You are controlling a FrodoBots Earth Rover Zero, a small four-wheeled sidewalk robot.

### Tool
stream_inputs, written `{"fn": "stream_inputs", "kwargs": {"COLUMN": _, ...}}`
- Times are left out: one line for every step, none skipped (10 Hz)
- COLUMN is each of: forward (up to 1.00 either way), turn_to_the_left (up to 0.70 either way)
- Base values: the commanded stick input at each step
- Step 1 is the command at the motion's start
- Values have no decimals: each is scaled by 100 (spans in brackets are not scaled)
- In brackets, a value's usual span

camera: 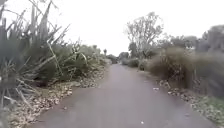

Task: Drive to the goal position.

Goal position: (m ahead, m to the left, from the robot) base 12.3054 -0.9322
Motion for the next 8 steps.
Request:
{"fn": "stream_inputs", "kwargs": {"forward": 100, "turn_to_the_left": 0}}
{"fn": "stream_inputs", "kwargs": {"forward": 100, "turn_to_the_left": -4}}
{"fn": "stream_inputs", "kwargs": {"forward": 100, "turn_to_the_left": -17}}
{"fn": "stream_inputs", "kwargs": {"forward": 100, "turn_to_the_left": -29}}
{"fn": "stream_inputs", "kwargs": {"forward": 100, "turn_to_the_left": 0}}
{"fn": "stream_inputs", "kwargs": {"forward": 100, "turn_to_the_left": 0}}
{"fn": "stream_inputs", "kwargs": {"forward": 100, "turn_to_the_left": 0}}
{"fn": "stream_inputs", "kwargs": {"forward": 100, "turn_to_the_left": 0}}
